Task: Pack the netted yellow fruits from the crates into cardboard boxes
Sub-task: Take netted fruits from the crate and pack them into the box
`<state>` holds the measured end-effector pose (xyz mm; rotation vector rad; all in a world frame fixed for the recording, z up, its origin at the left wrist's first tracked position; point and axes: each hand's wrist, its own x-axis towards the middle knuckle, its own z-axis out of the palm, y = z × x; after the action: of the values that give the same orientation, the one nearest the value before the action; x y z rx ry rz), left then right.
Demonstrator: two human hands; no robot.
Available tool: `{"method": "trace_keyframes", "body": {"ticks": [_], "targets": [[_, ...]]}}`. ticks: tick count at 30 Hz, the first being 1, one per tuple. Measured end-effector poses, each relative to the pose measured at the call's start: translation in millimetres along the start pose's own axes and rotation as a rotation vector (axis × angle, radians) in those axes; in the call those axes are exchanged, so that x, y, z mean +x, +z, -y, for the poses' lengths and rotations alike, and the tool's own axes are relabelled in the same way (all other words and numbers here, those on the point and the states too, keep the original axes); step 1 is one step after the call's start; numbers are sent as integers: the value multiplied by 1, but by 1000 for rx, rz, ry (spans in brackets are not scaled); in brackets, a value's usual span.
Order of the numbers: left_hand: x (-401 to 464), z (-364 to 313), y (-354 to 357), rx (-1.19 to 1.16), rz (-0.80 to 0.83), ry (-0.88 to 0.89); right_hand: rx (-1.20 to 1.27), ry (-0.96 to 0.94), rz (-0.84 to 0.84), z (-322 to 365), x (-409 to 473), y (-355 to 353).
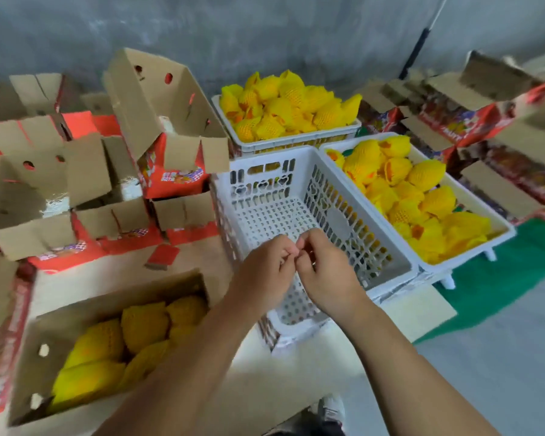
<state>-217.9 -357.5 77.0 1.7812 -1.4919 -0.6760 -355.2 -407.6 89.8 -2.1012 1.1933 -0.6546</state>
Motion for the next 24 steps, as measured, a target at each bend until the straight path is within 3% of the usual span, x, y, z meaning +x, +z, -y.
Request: {"method": "trace_keyframes", "body": {"ticks": [6,10,12,14,17,20,24], "targets": [[89,-87,119,17,60,143,85,81,-201,-120,25,-110],[150,-127,192,129,104,202,-5,94,-251,-206,51,-171],[181,-142,221,258,112,238,-195,182,-126,-248,70,-196],[205,-146,242,389,148,225,-505,311,147,-277,88,-212],[218,-132,258,531,144,152,-779,308,370,-296,108,-208],[216,-124,267,629,96,114,-831,214,296,-303,114,-195],[217,-123,265,602,101,110,-627,186,37,-308,107,-196]]}}
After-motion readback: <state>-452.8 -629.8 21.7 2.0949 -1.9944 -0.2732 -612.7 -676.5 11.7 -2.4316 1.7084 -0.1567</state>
